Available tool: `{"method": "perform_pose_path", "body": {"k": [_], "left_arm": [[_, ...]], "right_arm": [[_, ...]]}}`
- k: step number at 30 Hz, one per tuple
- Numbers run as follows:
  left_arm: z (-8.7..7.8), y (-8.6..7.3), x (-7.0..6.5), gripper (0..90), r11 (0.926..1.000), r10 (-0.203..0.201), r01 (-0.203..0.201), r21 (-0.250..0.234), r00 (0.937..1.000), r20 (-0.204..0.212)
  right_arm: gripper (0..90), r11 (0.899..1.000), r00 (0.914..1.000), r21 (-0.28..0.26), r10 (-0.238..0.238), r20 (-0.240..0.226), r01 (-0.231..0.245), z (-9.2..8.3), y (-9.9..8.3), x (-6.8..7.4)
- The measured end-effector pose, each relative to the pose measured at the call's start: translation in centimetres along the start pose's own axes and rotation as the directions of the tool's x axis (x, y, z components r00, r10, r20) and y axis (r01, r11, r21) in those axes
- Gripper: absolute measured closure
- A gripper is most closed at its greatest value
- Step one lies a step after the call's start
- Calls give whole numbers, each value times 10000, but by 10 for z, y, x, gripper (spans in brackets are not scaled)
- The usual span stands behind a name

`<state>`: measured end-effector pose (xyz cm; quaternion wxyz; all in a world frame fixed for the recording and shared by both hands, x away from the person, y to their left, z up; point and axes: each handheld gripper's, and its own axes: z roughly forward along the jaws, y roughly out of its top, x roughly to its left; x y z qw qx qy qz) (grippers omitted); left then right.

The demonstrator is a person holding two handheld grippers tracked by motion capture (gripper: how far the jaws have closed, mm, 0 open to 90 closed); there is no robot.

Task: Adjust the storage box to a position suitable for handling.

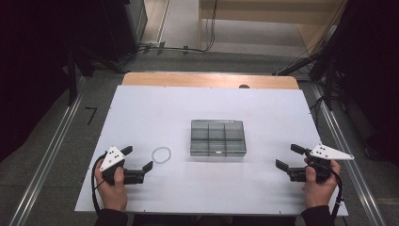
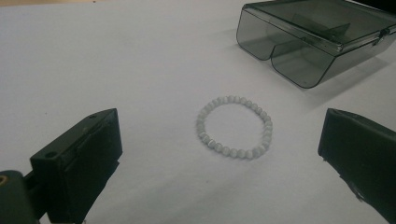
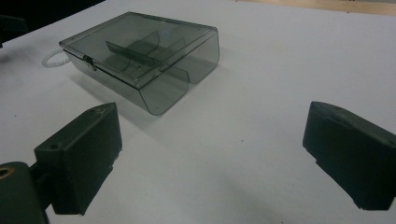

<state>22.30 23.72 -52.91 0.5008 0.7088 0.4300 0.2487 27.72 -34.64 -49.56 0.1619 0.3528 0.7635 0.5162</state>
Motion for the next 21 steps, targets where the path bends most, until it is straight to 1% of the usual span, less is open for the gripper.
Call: {"method": "perform_pose_path", "body": {"k": [8, 10, 11, 13, 14, 16, 17, 18, 21], "left_arm": [[0, 0, 0, 0, 10000, 48, -49, 39, 10000, 62], [0, 0, -1, 0, 10000, 72, -72, 64, 9999, 78], [0, 0, -1, 0, 9999, 82, -82, 72, 9999, 68], [1, 0, -1, 0, 10000, 61, -61, 68, 10000, 58], [1, 0, -1, 0, 10000, 53, -54, 83, 10000, 61], [1, 0, -1, 0, 10000, 38, -38, 88, 10000, 61], [1, 0, -1, 0, 10000, 33, -33, 86, 10000, 59], [1, 0, -1, 0, 10000, 40, -41, 91, 10000, 68], [1, 0, -1, 0, 10000, 43, -44, 86, 10000, 82]], "right_arm": [[34, 9998, 9995, 96, -163, -265, 165, 12, 13, 6], [35, 9998, 9988, 124, -137, -463, 143, 19, 19, 7], [36, 9996, 9984, 140, -242, -511, 250, 21, 21, 7], [38, 9992, 9979, 232, -308, -567, 322, 27, 25, 8], [38, 9992, 9979, 232, -308, -567, 322, 27, 25, 8], [39, 9989, 9968, 304, -344, -719, 367, 35, 31, 10], [39, 9989, 9968, 304, -344, -719, 367, 35, 31, 10], [39, 9984, 9961, 356, -405, -781, 434, 41, 35, 11], [39, 9977, 9958, 498, -417, -812, 459, 46, 39, 12]]}}
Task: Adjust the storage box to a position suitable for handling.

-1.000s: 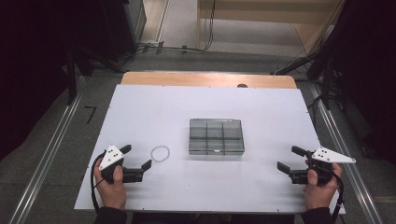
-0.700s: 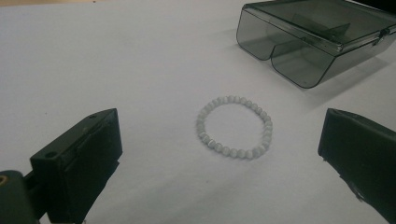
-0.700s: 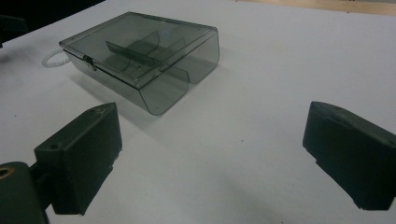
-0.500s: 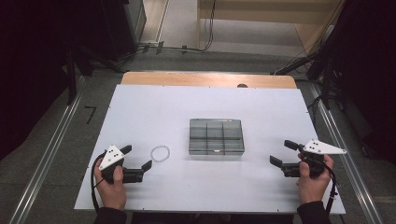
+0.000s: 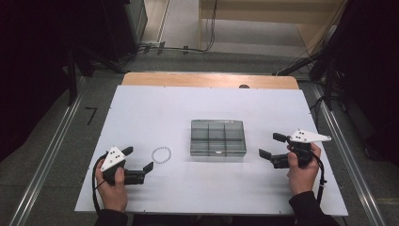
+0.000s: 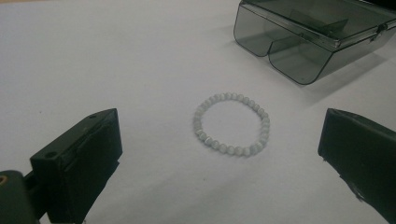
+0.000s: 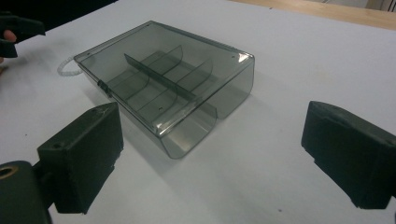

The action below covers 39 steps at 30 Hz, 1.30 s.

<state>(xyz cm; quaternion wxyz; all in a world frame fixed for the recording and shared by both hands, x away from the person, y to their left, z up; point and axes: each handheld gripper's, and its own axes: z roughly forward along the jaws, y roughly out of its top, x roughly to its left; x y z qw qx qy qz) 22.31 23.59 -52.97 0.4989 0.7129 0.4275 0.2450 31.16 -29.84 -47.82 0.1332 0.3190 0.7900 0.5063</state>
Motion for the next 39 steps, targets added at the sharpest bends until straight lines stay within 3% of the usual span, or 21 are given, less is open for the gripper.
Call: {"method": "perform_pose_path", "body": {"k": [12, 27, 39], "left_arm": [[-1, 0, 1, 0, 10000, -24, 25, -44, 9999, 124], [-2, 0, 1, 0, 9999, 2, 2, -126, 9996, 267], [-1, 0, 1, 0, 9999, -13, 17, -114, 9994, 354]], "right_arm": [[42, 9989, 9995, 384, -272, -167, 279, 29, 25, 2], [45, 9965, 9989, 793, -244, -388, 274, 52, 45, -2], [45, 9920, 9980, 1149, -480, -413, 525, 72, 68, -4]]}}
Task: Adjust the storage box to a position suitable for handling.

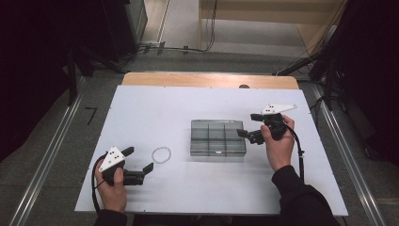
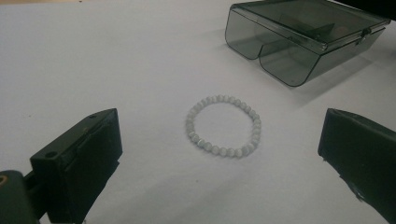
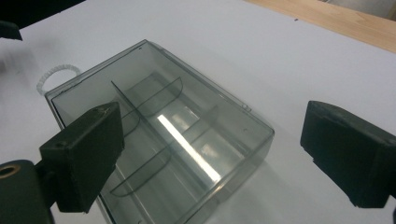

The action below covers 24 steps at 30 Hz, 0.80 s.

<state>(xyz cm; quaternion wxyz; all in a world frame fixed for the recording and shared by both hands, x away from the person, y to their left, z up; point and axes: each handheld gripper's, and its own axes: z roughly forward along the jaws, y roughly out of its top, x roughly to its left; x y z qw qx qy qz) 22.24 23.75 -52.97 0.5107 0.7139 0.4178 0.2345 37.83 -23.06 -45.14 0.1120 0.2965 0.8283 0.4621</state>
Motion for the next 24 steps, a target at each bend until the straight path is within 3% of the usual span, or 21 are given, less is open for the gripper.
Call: {"method": "perform_pose_path", "body": {"k": [5, 19, 24], "left_arm": [[0, 0, 0, 0, 10000, 0, 0, 2, 10000, 22], [0, 0, 1, 0, 10000, -17, 17, -45, 9999, 109], [0, 0, 1, 0, 10000, -29, 30, -62, 9999, 121]], "right_arm": [[45, 9998, 9997, 183, -31, -252, 36, 9, 8, -1], [47, 9955, 9997, 919, -244, -66, 249, 34, 30, -5], [119, 9916, 9990, 1226, -403, -188, 423, 43, 38, -5]]}}
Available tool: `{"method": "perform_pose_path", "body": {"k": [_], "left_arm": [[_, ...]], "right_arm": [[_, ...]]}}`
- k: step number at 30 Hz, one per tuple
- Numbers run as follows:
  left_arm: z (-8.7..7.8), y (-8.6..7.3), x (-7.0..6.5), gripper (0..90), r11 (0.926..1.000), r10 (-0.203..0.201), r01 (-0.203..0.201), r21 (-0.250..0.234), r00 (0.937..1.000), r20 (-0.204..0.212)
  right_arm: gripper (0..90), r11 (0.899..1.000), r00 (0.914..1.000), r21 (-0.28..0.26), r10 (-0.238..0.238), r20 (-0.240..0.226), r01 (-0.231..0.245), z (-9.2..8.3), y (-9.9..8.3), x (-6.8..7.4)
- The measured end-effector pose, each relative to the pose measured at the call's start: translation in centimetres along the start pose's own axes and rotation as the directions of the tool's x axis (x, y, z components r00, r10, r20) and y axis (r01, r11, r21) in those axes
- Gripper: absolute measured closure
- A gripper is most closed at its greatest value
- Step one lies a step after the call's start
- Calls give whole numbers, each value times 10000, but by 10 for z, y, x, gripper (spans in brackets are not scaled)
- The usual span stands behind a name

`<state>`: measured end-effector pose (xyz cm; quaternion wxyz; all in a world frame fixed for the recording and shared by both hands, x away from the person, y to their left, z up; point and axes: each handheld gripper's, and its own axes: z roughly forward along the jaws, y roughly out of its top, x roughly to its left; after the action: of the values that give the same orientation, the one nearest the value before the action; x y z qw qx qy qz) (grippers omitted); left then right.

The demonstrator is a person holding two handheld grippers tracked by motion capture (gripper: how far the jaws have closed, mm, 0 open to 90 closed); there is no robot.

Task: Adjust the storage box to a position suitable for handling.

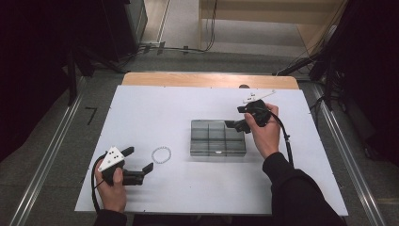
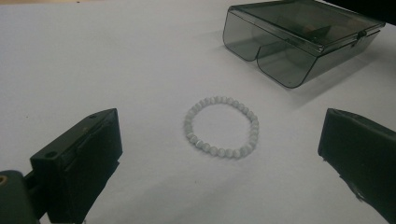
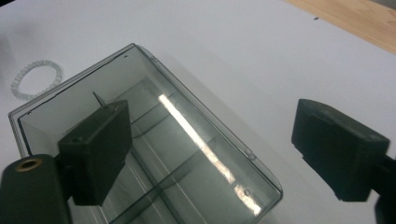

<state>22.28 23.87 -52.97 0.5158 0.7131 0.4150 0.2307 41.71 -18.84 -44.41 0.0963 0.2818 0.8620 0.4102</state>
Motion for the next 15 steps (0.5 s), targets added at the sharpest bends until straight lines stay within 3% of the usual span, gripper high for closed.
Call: {"method": "perform_pose_path", "body": {"k": [7, 8, 10, 15], "left_arm": [[0, 0, 0, 0, 10000, -64, 65, 57, 10000, -19], [0, 0, 0, 0, 10000, -72, 72, 51, 10000, -15], [0, 0, 1, 0, 10000, -82, 82, 33, 10000, 0], [0, 0, 1, 0, 10000, -91, 91, 13, 10000, 36]], "right_arm": [[243, 9982, 10000, 594, -93, -10, 94, 15, 12, -5], [315, 9974, 9999, 715, -99, -48, 102, 18, 14, -5], [369, 9943, 9995, 1030, -266, -162, 281, 23, 17, -6], [477, 9905, 9997, 1355, -211, -148, 229, 32, 23, -8]]}}
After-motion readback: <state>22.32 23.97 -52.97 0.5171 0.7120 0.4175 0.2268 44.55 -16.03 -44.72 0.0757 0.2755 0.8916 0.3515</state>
